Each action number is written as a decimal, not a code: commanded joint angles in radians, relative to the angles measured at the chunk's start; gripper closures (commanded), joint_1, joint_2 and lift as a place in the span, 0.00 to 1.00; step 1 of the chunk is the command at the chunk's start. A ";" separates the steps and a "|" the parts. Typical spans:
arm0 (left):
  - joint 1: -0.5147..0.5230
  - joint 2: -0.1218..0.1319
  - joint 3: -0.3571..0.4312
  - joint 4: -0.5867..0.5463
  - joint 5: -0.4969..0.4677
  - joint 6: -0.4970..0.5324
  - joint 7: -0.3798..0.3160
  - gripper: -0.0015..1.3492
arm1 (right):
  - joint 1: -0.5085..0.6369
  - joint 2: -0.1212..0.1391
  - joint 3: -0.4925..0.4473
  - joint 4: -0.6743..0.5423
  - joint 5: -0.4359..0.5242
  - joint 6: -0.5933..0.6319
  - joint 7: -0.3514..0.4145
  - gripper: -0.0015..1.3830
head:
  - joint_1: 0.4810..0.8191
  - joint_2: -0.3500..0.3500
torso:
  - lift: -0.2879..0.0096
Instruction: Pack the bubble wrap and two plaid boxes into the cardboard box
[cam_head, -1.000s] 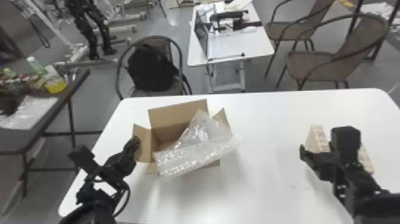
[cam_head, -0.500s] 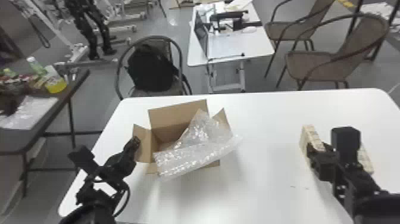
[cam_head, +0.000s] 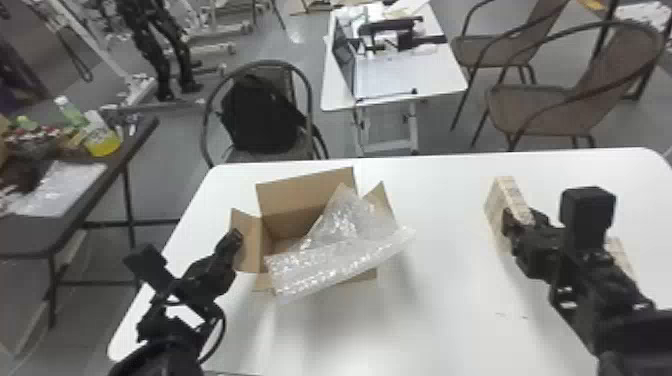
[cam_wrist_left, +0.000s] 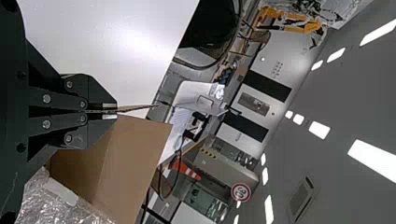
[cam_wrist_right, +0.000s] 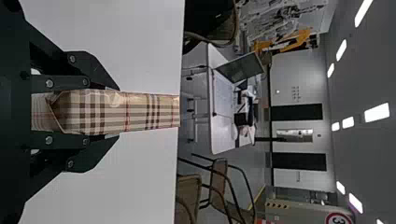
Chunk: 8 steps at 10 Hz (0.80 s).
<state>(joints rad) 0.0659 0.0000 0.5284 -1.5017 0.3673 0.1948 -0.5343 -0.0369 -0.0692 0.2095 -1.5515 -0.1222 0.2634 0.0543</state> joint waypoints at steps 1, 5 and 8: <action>0.000 -0.003 -0.001 0.001 -0.001 0.002 0.000 0.90 | -0.015 -0.021 0.053 -0.104 -0.050 -0.003 0.033 0.76 | 0.63 0.90 | 0.80; -0.015 -0.003 -0.018 0.012 -0.005 0.008 -0.001 0.90 | -0.167 -0.020 0.133 -0.076 -0.264 0.206 0.354 0.76 | 0.63 1.00 | 0.80; -0.029 -0.003 -0.025 0.021 -0.008 0.008 0.000 0.90 | -0.227 0.026 0.162 0.010 -0.323 0.260 0.472 0.76 | 0.63 1.00 | 0.80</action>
<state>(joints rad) 0.0391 0.0000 0.5026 -1.4812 0.3594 0.2025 -0.5338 -0.2588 -0.0520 0.3705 -1.5448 -0.4415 0.5005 0.5272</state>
